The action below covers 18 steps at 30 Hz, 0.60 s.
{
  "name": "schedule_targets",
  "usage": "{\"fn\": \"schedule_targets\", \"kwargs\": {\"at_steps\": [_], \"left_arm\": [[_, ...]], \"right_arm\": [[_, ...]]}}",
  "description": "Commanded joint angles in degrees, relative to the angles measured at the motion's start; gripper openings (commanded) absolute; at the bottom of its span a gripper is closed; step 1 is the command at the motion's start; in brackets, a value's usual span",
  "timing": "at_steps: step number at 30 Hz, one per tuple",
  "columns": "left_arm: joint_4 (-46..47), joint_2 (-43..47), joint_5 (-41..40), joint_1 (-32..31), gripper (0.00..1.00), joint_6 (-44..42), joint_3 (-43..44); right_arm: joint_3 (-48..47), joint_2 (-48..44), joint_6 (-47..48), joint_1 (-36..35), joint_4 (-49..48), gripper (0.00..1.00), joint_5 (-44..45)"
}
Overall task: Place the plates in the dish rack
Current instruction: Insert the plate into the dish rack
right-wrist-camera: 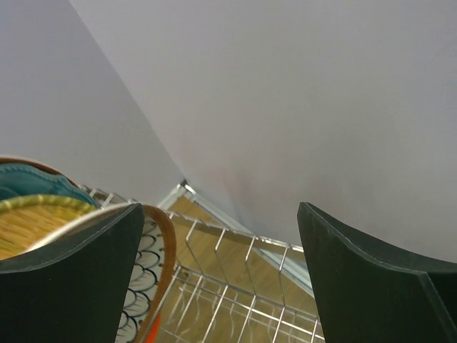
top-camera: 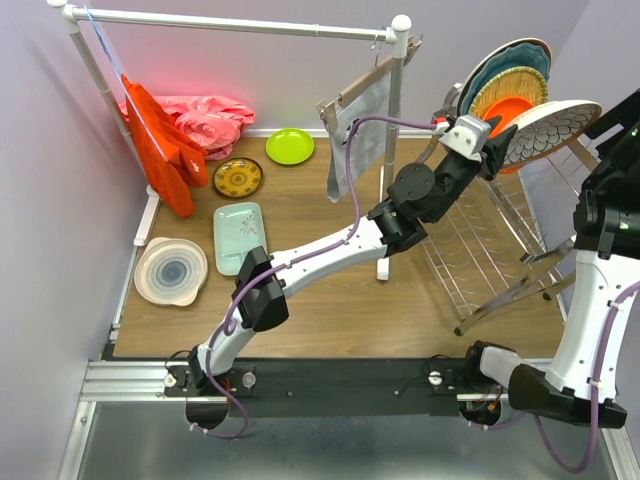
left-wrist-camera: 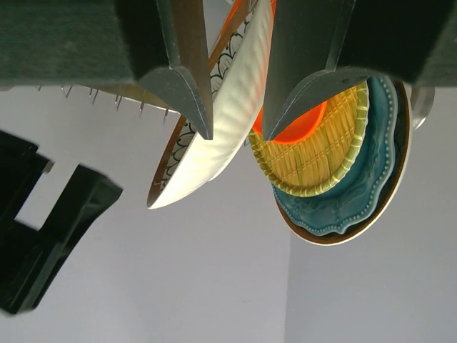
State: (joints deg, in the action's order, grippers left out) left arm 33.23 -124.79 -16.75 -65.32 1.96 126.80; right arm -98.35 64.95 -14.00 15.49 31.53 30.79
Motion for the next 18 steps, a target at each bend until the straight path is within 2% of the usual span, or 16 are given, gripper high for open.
{"fn": "schedule_targets", "kwargs": {"at_steps": [1, 18], "left_arm": [[1.31, 4.2, 1.2, -0.07, 0.43, 0.68, -1.91], [3.24, 5.79, 1.28, 0.02, 0.43, 0.15, -5.25]], "right_arm": [[3.42, 0.88, -2.35, 0.6, 2.57, 0.95, 0.07], [-2.2, 10.19, -2.97, 1.39, 2.22, 0.88, -5.38]]}}
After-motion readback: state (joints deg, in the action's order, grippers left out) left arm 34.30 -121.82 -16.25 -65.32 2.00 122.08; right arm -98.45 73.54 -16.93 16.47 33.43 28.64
